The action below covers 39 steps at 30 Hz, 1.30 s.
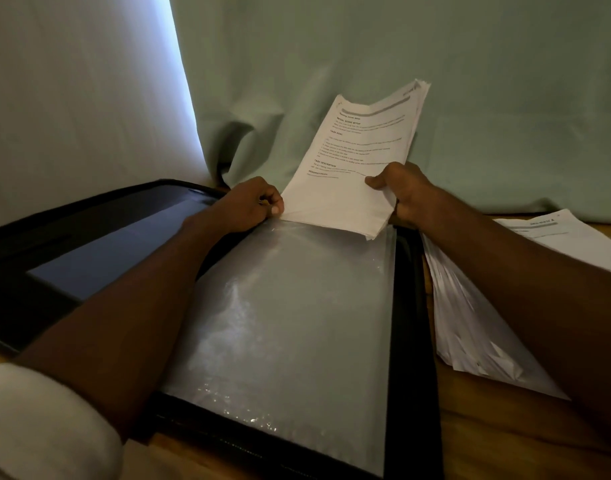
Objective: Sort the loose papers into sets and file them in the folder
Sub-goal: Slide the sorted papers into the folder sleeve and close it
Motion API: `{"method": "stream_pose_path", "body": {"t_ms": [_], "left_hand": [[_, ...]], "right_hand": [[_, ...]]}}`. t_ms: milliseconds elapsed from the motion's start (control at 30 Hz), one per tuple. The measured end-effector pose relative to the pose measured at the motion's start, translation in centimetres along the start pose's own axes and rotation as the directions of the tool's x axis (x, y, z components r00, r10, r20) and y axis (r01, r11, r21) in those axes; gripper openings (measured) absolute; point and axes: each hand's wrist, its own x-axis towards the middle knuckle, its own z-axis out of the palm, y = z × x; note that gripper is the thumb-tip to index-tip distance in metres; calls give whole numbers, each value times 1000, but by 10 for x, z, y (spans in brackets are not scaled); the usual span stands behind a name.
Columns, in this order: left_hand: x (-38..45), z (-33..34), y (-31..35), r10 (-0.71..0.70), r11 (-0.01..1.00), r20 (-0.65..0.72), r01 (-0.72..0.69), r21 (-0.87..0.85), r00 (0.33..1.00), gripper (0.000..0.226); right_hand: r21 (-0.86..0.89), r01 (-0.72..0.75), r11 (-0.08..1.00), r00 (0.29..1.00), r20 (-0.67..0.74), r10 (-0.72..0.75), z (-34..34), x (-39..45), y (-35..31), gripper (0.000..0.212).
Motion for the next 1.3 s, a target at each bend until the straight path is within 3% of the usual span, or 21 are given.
{"method": "stream_pose_path", "body": {"t_ms": [367,567,700,967,1134,1301], "left_hand": [[0,-2,7,105,993,102,-99,-66,989,14],[7,2,0,-49,995,12,50,-89,999,6],[7,2,0,-75,985,-9,73,-159,997,9],[2,-2,1,-16,999,182,9,36,983,15],[4,4,-1,-152,982,41,147,116,987,4],[4,5,8,-147,984,104,135,113,984,5]], "right_hand": [[-69,123,990,992,-25,-125,5,7,-14,56],[-141,124,982,991,57,-117,10,5,-28,52],[-177,108,978,992,81,-95,11,5,-30,52],[-126,90,988,993,83,-80,4,14,-26,51],[-228,-55,972,955,273,119,-5,20,-12,41],[-256,-124,959,897,383,219,-10,23,6,41]]}}
